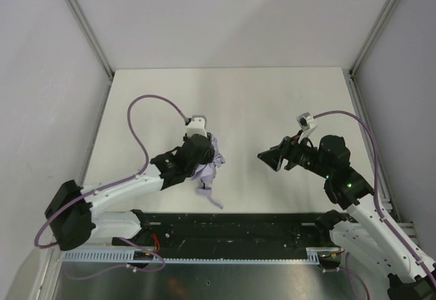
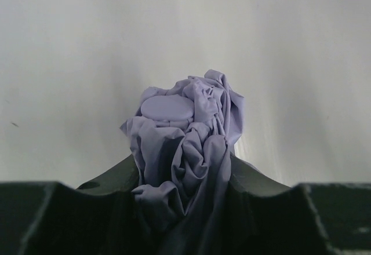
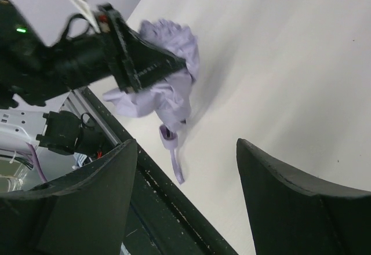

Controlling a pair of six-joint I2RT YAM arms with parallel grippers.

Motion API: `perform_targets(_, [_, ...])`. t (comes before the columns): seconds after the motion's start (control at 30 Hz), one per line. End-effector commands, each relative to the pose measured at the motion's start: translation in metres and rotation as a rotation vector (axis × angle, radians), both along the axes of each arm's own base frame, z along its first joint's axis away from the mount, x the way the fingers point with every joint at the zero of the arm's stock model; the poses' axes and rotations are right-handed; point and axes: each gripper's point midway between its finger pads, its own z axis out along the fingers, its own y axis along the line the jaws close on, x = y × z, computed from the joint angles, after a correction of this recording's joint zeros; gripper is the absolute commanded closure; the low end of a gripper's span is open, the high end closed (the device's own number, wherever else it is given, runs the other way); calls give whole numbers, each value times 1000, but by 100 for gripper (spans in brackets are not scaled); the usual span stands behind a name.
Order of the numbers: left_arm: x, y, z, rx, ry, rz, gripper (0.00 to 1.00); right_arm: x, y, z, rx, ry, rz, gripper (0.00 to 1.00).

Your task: Put away the umbrella

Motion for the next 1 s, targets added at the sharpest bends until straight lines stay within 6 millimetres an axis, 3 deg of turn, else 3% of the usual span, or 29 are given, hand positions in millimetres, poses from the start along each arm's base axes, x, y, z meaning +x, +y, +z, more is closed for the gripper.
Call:
perform_targets(0.0, [34, 20, 111, -69, -389, 137, 100, -1, 2, 7, 25, -12, 13, 27])
perform_targets(0.1, [43, 30, 151, -130, -550, 188, 100, -1, 2, 10, 36, -13, 12, 27])
perform_targets(0.17, [50, 32, 158, -154, -593, 211, 100, -2, 3, 11, 41, -12, 13, 27])
perform_targets(0.23, [56, 33, 146, -158, -602, 235, 100, -2, 2, 11, 41, -12, 12, 27])
perform_targets(0.33, [58, 27, 103, -158, -570, 227, 100, -2, 2, 9, 39, -7, 11, 27])
perform_targets(0.43, [50, 26, 54, -175, -499, 227, 100, -4, 2, 8, 40, -4, 15, 27])
perform_targets(0.53, [39, 21, 27, -137, -467, 208, 100, -5, 2, 8, 42, -3, 18, 27])
perform_targets(0.63, [34, 17, 24, -132, -466, 188, 100, -5, 3, 8, 45, -2, 22, 27])
perform_targets(0.77, [33, 3, 43, -128, -466, 107, 100, -6, 2, 10, 52, -7, 24, 27])
perform_targets(0.9, [35, -6, 41, -73, -279, 75, 100, -8, 1, 10, 51, -10, 22, 26])
perform_targets(0.97, [29, -10, 25, -59, -117, 45, 100, -8, 1, 10, 51, -10, 22, 26])
